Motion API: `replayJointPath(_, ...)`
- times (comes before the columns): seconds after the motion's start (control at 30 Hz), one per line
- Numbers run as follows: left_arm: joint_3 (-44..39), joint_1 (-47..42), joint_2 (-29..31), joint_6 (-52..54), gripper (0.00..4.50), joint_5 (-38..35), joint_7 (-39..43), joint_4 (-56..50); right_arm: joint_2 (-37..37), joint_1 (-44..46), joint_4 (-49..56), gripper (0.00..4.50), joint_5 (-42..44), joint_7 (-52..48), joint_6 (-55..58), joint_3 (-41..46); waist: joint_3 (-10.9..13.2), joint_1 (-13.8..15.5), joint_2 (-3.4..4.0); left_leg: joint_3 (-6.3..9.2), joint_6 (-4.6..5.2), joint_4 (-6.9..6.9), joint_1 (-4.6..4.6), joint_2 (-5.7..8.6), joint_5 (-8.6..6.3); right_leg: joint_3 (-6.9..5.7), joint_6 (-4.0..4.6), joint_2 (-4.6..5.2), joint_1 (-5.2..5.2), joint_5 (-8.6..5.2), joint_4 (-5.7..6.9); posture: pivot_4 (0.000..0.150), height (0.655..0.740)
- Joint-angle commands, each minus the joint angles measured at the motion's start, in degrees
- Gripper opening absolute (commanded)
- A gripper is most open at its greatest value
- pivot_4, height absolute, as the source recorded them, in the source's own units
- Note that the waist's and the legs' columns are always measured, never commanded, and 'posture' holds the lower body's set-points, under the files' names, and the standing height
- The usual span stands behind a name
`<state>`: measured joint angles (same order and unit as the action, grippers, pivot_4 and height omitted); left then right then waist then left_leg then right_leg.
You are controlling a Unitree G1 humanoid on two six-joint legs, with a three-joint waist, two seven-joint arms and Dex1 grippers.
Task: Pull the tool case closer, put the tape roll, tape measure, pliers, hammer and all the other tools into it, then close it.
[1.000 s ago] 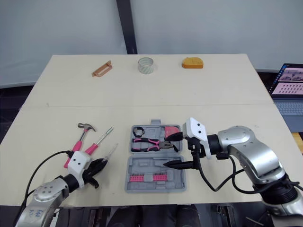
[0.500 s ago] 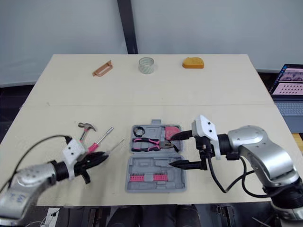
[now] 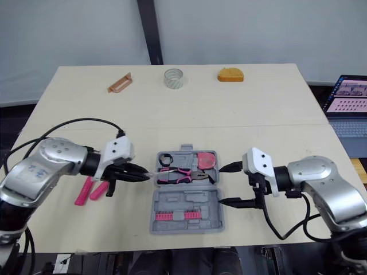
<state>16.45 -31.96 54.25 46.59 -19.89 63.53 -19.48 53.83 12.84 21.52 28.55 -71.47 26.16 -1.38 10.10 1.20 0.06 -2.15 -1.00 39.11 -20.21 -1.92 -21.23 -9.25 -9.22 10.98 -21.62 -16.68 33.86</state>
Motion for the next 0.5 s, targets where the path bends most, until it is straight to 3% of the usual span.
replayJointPath(0.03, 4.2, -2.6, 1.2, 2.3, 0.06, 1.9, 2.4, -1.7, 0.0, -0.4, 0.3, 4.5, -0.3, 0.3, -1.3, 1.2, 0.0, 0.2, -0.04, 0.0, 0.0, 0.01, -0.01, 0.0, 0.0, 0.01, 0.0, 0.0, 0.0, 0.0, 0.0, 0.15, 0.74)
replayJointPath(0.2, 8.3, -6.5, -0.8, 5.4, 0.06, 4.0, 1.8, -1.0, -0.4, -0.6, -0.2, 4.5, -1.6, 0.6, -2.0, 0.3, 0.1, 0.4, -0.16, 0.01, 0.0, 0.08, -0.04, 0.0, 0.0, 0.03, 0.0, 0.0, 0.0, 0.0, 0.01, 0.15, 0.74)
replayJointPath(0.5, 15.8, -9.3, -5.3, 1.7, 0.06, 10.8, 2.0, 2.7, 0.6, 0.9, -2.5, 4.5, -3.0, -1.8, -2.4, -1.0, 0.1, 0.3, -0.18, 0.02, 0.01, 0.11, -0.06, 0.0, 0.0, 0.03, 0.0, -0.01, 0.0, 0.0, 0.01, 0.15, 0.74)
